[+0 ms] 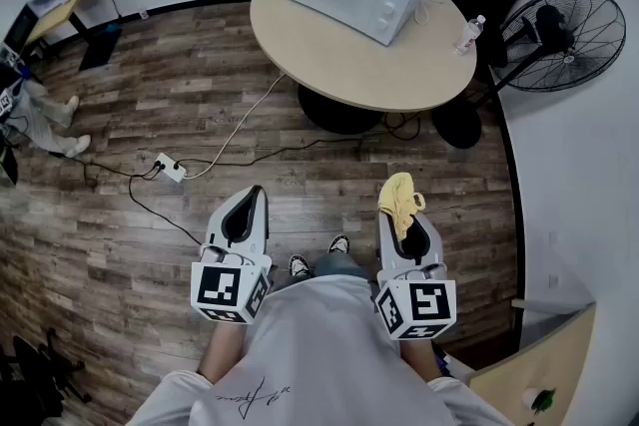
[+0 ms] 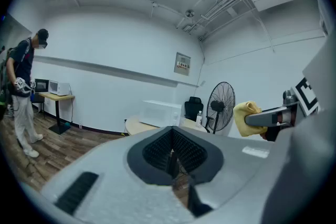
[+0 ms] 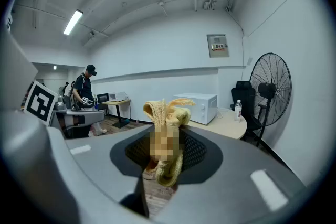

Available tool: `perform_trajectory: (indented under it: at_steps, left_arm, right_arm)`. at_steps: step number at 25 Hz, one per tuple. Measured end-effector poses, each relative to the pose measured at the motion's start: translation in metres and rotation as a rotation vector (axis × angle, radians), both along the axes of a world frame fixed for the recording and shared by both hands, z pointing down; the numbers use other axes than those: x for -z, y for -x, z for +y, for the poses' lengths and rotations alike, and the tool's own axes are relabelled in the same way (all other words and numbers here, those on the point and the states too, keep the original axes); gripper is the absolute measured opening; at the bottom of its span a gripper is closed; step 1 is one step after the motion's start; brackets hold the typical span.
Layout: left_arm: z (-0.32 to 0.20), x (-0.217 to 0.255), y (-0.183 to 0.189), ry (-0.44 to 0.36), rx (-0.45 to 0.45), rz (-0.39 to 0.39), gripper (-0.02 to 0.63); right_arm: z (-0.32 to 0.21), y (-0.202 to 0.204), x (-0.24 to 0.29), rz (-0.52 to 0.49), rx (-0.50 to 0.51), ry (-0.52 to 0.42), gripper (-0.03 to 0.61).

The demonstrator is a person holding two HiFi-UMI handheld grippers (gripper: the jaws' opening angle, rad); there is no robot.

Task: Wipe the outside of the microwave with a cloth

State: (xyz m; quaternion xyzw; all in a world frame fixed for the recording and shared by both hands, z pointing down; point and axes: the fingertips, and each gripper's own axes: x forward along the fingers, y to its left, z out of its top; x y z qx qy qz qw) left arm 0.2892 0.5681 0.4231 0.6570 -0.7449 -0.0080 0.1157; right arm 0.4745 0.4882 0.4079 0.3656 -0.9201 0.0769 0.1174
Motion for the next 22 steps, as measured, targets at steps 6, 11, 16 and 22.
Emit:
perform_trajectory:
  at_steps: [6,11,16,22]
  left_arm:
    - [0.003,-0.006,0.001,0.021,0.008,0.008,-0.008]
    - [-0.004,-0.007,0.009,0.017,0.031,0.02,-0.008]
    - [-0.018,-0.01,0.016,0.024,0.028,0.02,-0.008]
    - [-0.067,-0.01,0.026,0.026,-0.01,0.008,-0.008]
  right_arm:
    - [0.002,0.009,-0.002,-0.006,0.033,0.022,0.12]
    - [-0.009,0.026,0.001,-0.074,0.08,0.064,0.123]
    - [-0.024,0.041,0.0,-0.094,0.098,0.079,0.124]
    - [-0.064,0.065,-0.011,-0.011,0.133,0.005,0.112]
